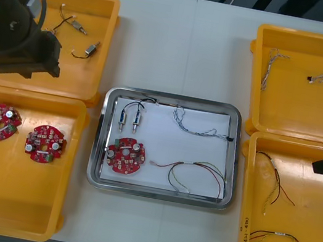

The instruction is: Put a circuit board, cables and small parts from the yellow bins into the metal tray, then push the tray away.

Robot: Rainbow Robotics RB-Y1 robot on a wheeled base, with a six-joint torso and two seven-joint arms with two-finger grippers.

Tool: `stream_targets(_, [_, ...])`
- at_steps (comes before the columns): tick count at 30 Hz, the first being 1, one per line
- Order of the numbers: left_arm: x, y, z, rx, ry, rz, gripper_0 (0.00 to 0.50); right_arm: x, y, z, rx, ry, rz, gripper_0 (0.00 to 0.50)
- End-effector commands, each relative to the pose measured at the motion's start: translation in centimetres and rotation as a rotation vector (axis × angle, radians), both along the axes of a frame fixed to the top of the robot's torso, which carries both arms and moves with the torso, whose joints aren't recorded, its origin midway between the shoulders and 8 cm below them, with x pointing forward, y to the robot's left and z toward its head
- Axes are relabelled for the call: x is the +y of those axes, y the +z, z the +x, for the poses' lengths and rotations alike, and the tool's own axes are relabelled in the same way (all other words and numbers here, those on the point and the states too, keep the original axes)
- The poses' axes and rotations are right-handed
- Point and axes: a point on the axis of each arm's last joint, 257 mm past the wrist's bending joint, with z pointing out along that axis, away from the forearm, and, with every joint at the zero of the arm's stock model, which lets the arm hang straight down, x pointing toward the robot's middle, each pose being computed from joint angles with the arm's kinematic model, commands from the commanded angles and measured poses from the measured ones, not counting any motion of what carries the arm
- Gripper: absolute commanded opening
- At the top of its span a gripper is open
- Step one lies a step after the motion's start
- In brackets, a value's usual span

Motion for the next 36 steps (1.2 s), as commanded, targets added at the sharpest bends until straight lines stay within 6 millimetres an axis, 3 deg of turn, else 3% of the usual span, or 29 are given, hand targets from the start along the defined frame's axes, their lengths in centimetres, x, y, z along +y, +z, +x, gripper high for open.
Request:
stream_targets(1, [4.2, 1.1, -1.3, -0.039, -0.086, 0.079, 0.5, 4.1, 1.9, 0.7, -0.044, 0.125, -0.061, 0.5])
stream_targets(9, [8.8, 0.4, -3.4, -0.037, -0.1, 0.11, 0.5, 10.3, 1.4, 0.8, -0.032, 0.347, -0.153, 0.5])
stream_targets(18, [12.4, -0.1, -4.8, -0.036, -0.109, 0.144, 0.5, 16.4, -0.1, -0.5, -0.01, 0.575, -0.252, 0.5])
stream_targets(24, [13.2, -0.2, -5.3, -0.035, -0.165, 0.178, 0.5, 20.3, -1.4, -1.0, 0.015, 0.689, -0.285, 0.5])
stream_targets(36, [13.4, -0.1, -5.2, -0.038, -0.169, 0.184, 0.5, 26.8, -7.3, -3.4, -0.019, 0.877, -0.43, 0.5])
